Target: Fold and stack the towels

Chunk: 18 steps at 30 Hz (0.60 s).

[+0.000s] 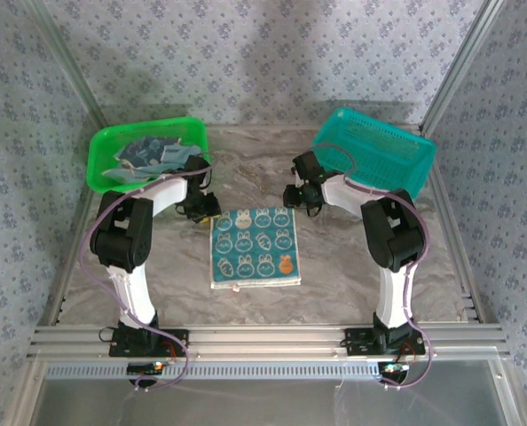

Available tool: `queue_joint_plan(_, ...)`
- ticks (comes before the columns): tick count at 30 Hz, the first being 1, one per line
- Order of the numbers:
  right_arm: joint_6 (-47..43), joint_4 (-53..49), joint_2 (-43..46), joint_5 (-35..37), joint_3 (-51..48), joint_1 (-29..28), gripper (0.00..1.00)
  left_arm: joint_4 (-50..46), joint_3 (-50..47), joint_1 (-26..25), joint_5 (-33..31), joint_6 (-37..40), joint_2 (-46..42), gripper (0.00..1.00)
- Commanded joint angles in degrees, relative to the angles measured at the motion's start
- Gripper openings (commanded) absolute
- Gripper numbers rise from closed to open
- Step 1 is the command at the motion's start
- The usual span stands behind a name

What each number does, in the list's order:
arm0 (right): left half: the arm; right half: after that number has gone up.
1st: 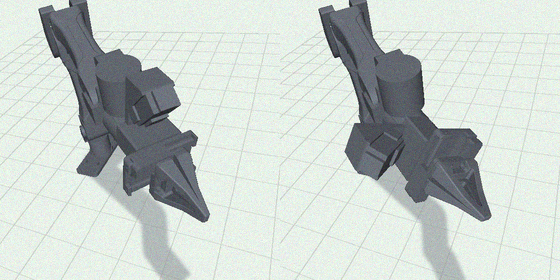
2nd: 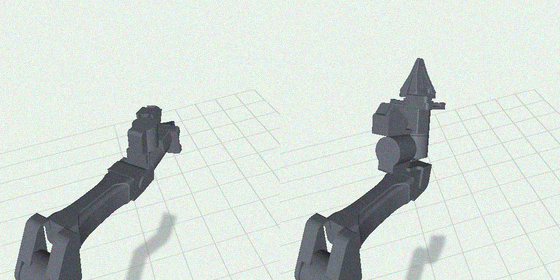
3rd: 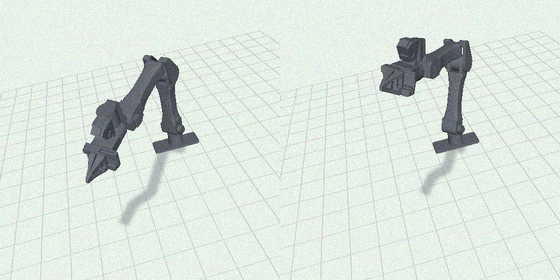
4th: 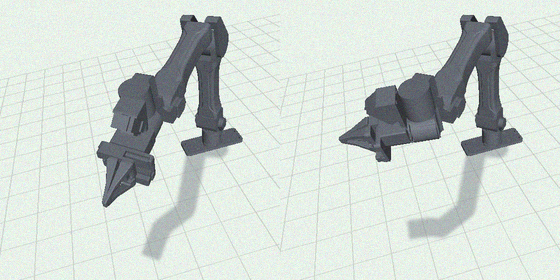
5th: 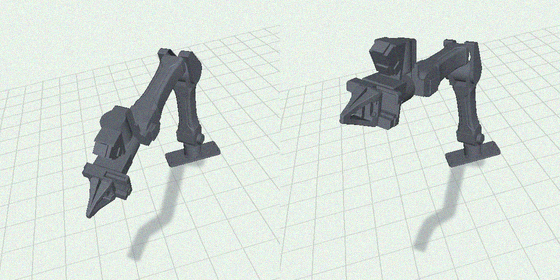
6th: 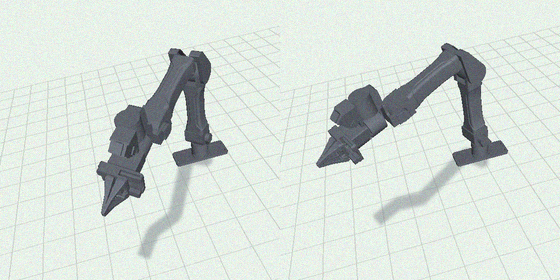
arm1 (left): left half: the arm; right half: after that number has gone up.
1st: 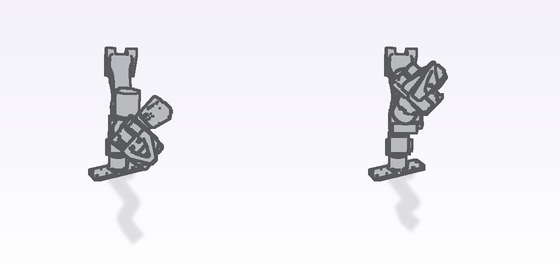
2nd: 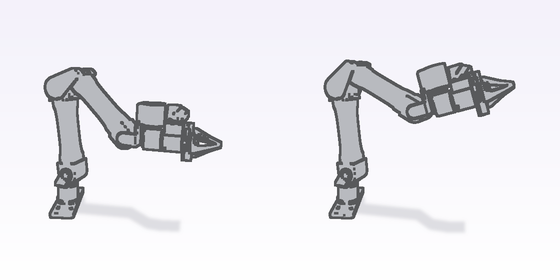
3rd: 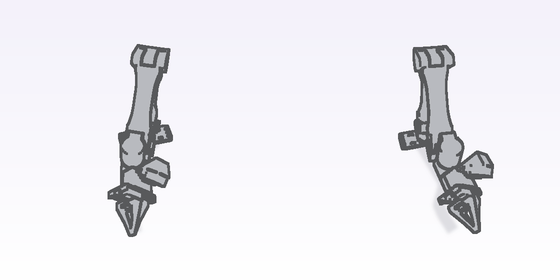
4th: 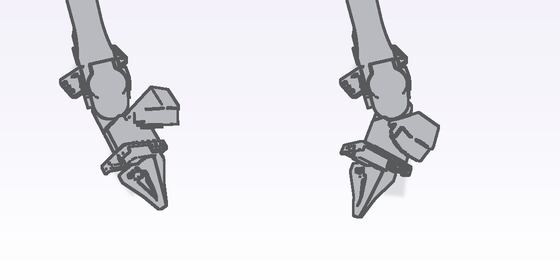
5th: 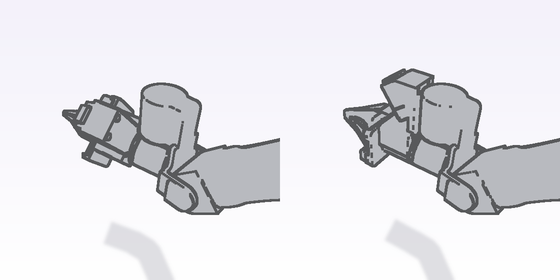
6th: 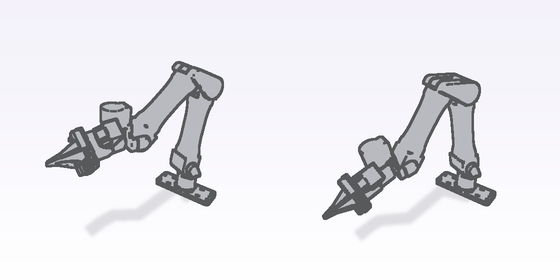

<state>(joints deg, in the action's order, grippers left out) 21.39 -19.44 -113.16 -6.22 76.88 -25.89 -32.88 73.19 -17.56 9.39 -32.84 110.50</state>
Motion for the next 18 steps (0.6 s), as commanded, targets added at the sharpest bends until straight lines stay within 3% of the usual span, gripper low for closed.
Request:
queue_joint_plan(1,-0.1,-0.7,-2.4,-1.1,1.4,0.2,0.36,0.5,1.6,0.1,-0.4,-0.2,1.5,0.35)
queue_joint_plan(6,0.9,0.8,-2.7,-1.5,-0.9,-0.5,0.35,1.2,0.5,0.0,-0.3,-0.3,1.7,0.32)
queue_joint_plan(14,3.2,1.6,-3.0,-0.9,-2.5,-2.5,0.21,2.5,-1.5,-0.6,0.0,-0.8,1.6,0.2)
queue_joint_plan(18,3.9,2.3,-2.3,-0.3,-3.7,-3.2,0.03,2.9,-2.1,-1.1,0.0,-1.0,1.2,0.09)
